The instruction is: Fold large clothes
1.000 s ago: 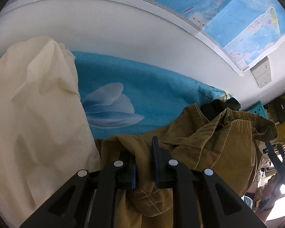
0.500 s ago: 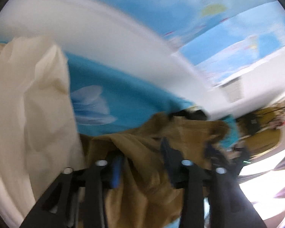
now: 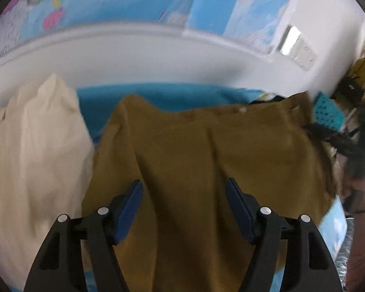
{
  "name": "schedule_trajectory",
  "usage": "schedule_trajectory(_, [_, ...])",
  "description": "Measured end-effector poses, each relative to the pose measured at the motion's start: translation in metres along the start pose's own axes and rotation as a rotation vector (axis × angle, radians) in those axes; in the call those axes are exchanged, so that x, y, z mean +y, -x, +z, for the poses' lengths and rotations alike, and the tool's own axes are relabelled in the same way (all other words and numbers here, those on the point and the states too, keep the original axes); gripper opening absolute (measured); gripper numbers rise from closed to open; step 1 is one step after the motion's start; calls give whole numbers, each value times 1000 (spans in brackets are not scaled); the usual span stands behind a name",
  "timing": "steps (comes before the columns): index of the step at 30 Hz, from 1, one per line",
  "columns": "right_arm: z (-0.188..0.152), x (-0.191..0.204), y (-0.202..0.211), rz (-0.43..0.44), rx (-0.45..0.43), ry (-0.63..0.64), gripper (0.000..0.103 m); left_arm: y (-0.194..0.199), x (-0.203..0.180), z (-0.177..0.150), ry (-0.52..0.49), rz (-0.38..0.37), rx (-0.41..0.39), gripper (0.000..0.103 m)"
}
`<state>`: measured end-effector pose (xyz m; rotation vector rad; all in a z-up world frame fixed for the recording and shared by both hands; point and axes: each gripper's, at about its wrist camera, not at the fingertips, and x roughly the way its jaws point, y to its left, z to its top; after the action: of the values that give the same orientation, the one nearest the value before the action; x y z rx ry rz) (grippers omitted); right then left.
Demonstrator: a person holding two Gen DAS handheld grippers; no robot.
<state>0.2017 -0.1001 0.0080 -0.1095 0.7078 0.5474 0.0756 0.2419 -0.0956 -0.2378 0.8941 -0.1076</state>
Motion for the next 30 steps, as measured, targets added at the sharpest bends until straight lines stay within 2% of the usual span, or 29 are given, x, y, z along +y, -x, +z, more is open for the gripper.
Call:
schedule_trajectory(4, [-13,-38,-35,12,105,-134,61,-27,18,-7,16,38,34,64])
schedule_trajectory(7, [-21,-50,-44,58,110,-211,64,-34,17,-10,12,56,31,64])
schedule_trajectory(9, [-21,-51,-26,55,84,-225,65,-25,11,-12,-6,85,11,64])
schedule_trajectory(10, [-23,-52,-8,86,51,-250,66,-15,8,-15,-21,101,-14,64])
schedule_trajectory(12, [-30,-54,18,120,6,-265,73,15,1,-25,-49,97,-97,67])
schedule_trajectory(15, [-60,-58,67,132,-50,-273,85,64,12,-50,-32,65,-208,78])
schedule_trajectory(18, [-110,-71,93,169,-38,-359,90,86,24,-73,8,39,-246,86])
schedule_trajectory(21, [-151,-77,85,207,16,-436,91,84,33,-96,47,26,-208,86])
schedule_trajectory(23, [-164,-74,77,215,41,-459,92,71,34,-107,56,-14,-154,86])
schedule_trajectory(27, [-169,-64,66,258,3,-442,91,46,26,-113,20,-14,-99,90])
schedule_trajectory(29, [-164,-60,58,277,-1,-437,83,33,21,-110,20,-34,-77,87])
schedule_trajectory(30, [-162,-58,57,276,-4,-431,77,27,19,-108,25,-38,-62,81])
